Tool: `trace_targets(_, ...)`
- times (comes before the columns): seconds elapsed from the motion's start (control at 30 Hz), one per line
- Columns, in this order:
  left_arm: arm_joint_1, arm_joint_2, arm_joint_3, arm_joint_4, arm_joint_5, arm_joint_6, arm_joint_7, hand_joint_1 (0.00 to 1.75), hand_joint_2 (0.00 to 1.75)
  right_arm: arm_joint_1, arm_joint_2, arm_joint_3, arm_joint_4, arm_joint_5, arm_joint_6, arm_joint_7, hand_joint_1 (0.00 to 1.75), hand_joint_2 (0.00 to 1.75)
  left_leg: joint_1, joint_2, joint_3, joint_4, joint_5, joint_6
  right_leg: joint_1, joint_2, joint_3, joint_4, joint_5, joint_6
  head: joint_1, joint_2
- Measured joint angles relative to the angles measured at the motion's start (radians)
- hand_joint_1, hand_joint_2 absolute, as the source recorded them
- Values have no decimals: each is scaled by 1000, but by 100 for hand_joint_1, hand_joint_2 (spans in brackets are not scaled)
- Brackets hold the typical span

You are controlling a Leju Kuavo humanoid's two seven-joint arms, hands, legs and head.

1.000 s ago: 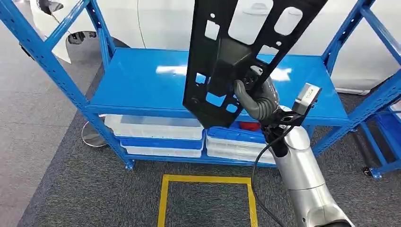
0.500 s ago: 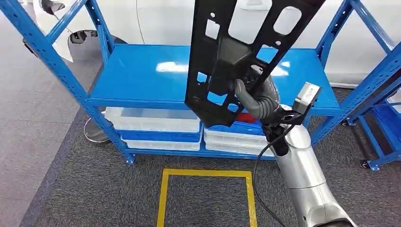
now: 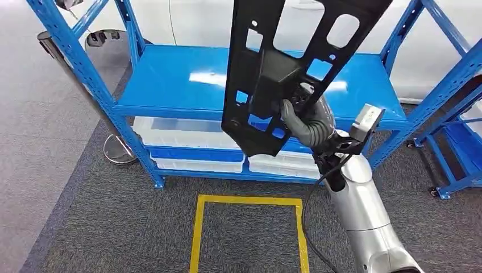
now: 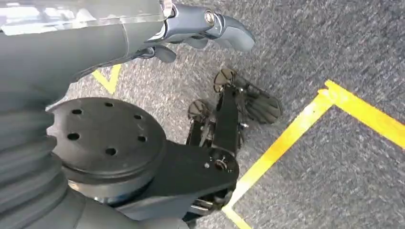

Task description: Take the parts from the cabinet and place them on the table.

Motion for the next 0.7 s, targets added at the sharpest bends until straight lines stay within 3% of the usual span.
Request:
trace_targets(0.1, 1, 0, 0, 0, 0, -2, 0, 0, 175, 0, -1, -1, -2, 3, 0, 1, 175, 175, 3, 1, -4, -6, 14, -18, 2, 2, -10, 6, 9, -16, 1, 0)
trace_targets(0.13, 2, 0, 0, 0, 0, -2, 0, 0, 175, 0, -1, -1, -2, 3, 0, 1, 175, 175, 0, -1, -9, -1, 12, -22, -9, -2, -13, -4, 20, -25, 1, 0)
trace_targets(0.2, 2, 0, 0, 0, 0, -5, -1, 0, 175, -1, 0, -1, -3, 4, 0, 0, 175, 175, 5, -2, -39, 76, -64, -33, -9, -4, -26, -5, 32, -37, -5, 0)
trace_targets(0.27, 2, 0, 0, 0, 0, -15, -5, 0, 175, 0, 0, -1, -3, 4, 0, 1, 175, 175, 9, -2, -101, 246, -156, -42, -8, -5, -43, -4, 44, -39, -5, 0)
trace_targets(0.3, 3, 0, 0, 0, 1, -23, -8, 0, 175, 2, 0, -1, -3, 4, 0, 1, 175, 175, 10, -2, -119, 306, -178, -44, -7, -4, -52, -4, 50, -38, -6, 0)
trace_targets(0.33, 3, 0, 0, 0, 2, -28, -10, 0, 175, 5, 0, -1, -3, 5, 0, 1, 175, 175, 12, -2, -114, 317, -177, -44, -7, -4, -58, -3, 55, -36, -5, 0)
trace_targets(0.37, 4, 1, 0, 0, 3, -31, -12, 0, 175, 6, 0, -1, -3, 5, 0, 1, 175, 175, 12, -2, -84, 280, -156, -44, -7, -4, -63, -3, 59, -35, -6, 0)
trace_targets(0.43, 3, 1, 0, 0, 2, -34, -12, 0, 175, 6, 0, -1, -4, 6, 5, 3, 175, 175, 12, -2, 38, 84, -80, -35, -7, -3, -68, -1, 66, -29, -6, 0)
trace_targets(0.47, 2, 2, 0, 0, 2, -34, -12, 0, 175, 6, 0, -1, -5, 6, 6, 3, 175, 175, 11, -3, 86, -3, -73, -27, -7, -3, -68, -1, 68, -25, -5, 0)
trace_targets(0.5, 1, 2, 0, 0, 3, -32, -11, 0, 175, 4, 0, -1, -5, 6, 9, 3, 175, 175, 5, -2, 91, -20, -78, -24, -1, -3, -72, 2, 72, -19, -5, 0)
trace_targets(0.6, 6, 3, 0, 0, 3, -20, -10, 0, 175, 3, 1, -2, -5, 6, 15, 3, 175, 175, 1, -4, 82, -15, -67, -10, -7, -4, -75, -3, 85, 0, -5, 0)
trace_targets(0.63, 7, 3, 0, 0, 3, -18, -10, 0, 175, 2, 0, -2, -5, 6, 15, 3, 175, 175, 7, -4, 81, -27, -54, 0, -1, -4, -77, -5, 90, 8, -5, 0)
trace_targets(0.67, 5, 2, 1, 0, 3, -18, -11, 0, 175, 1, 0, -2, -5, 6, 15, 3, 175, 175, 11, 0, 79, -33, -45, 6, -7, -1, -86, 9, 68, 9, -5, 0)
trace_targets(0.7, 3, 3, 1, 0, 3, -18, -11, 0, 175, -2, 0, -3, -5, 6, 15, 3, 175, 175, 11, 0, 72, -34, -39, 14, -7, -1, -106, 57, 25, 11, -1, 0)
